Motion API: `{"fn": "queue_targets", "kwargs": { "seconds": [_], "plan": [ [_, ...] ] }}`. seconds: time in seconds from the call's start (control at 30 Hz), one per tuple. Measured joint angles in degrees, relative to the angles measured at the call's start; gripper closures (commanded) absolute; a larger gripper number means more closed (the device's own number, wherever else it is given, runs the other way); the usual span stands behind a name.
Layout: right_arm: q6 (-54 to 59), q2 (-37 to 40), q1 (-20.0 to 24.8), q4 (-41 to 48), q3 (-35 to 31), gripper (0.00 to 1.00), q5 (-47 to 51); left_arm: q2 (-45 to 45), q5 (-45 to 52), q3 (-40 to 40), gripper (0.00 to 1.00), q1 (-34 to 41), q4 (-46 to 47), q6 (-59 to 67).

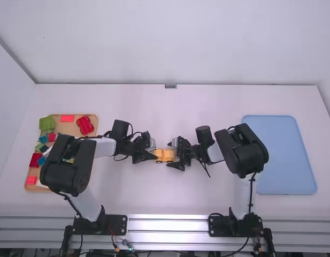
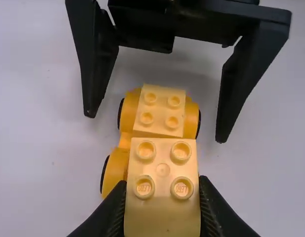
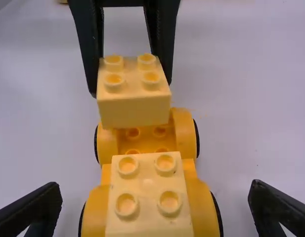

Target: Assemble lego blocks to make yellow taxi

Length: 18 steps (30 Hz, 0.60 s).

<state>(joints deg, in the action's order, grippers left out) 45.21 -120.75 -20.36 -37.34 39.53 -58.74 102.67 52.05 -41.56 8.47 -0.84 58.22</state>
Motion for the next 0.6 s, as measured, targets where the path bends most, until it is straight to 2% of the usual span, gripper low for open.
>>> {"fn": "queue_targets", "kwargs": {
  "seconds": [0.27, 0.6],
  "plan": [
    [0.0, -3.02, -3.28, 0.0, 2.75, 0.05, 0.74, 0.72, -1.64, -0.94, 0.98, 0.48, -0.04, -0.17],
    [-0.02, -5.2, -2.62, -0.09, 4.66, 0.16, -0.92, 0.72, -2.84, -0.92, 0.99, 1.51, -0.24, 0.09]
  ]
}}
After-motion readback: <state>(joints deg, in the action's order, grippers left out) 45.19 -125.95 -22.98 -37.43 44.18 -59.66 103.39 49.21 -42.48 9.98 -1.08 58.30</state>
